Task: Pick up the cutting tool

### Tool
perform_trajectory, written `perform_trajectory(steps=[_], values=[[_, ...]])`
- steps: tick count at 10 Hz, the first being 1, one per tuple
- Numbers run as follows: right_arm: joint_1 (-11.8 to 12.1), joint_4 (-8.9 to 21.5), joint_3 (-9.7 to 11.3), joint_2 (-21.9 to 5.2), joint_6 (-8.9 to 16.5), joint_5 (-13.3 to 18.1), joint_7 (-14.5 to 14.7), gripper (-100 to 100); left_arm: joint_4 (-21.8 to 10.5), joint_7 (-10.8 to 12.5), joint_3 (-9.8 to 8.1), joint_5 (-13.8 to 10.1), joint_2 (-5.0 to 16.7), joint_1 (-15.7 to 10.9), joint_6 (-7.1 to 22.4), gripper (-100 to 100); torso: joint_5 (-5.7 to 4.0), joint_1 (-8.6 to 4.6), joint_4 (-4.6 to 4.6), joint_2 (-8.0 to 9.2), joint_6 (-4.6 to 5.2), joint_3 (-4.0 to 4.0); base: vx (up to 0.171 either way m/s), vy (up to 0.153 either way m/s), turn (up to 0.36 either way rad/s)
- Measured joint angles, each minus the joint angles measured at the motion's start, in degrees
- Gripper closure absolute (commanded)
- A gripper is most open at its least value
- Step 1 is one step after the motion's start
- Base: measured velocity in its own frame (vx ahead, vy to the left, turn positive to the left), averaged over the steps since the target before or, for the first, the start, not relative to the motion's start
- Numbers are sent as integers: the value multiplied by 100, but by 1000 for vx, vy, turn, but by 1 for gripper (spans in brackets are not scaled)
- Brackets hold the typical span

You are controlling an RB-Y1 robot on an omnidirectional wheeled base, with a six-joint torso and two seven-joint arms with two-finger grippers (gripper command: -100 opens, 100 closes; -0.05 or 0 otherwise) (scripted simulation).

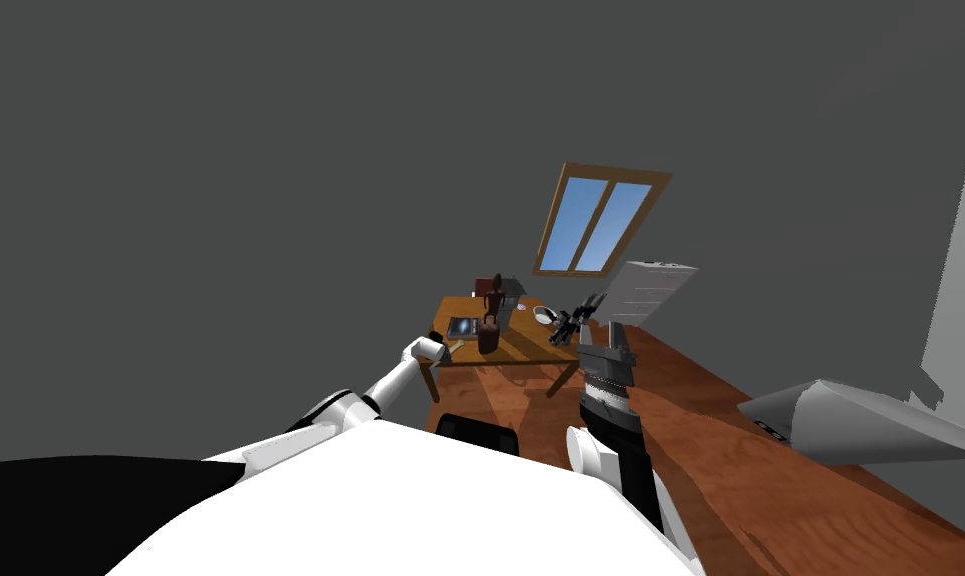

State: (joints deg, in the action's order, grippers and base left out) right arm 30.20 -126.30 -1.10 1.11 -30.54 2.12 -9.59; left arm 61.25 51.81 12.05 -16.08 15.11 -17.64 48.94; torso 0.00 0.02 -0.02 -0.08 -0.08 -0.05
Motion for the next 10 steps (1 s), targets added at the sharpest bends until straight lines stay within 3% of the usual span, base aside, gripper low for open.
perform_trajectory(steps=[4,10], values=[[0,0,0,0,0,0,0,0,-686,294,0,-235,-17,-443,452,-100,0,1,-2,-13,1,-7,40,4,-32],[1,0,0,0,0,0,0,0,-1523,717,7,-469,-51,-869,1100,-100,0,1,-3,-14,-1,-8,44,7,-17]])
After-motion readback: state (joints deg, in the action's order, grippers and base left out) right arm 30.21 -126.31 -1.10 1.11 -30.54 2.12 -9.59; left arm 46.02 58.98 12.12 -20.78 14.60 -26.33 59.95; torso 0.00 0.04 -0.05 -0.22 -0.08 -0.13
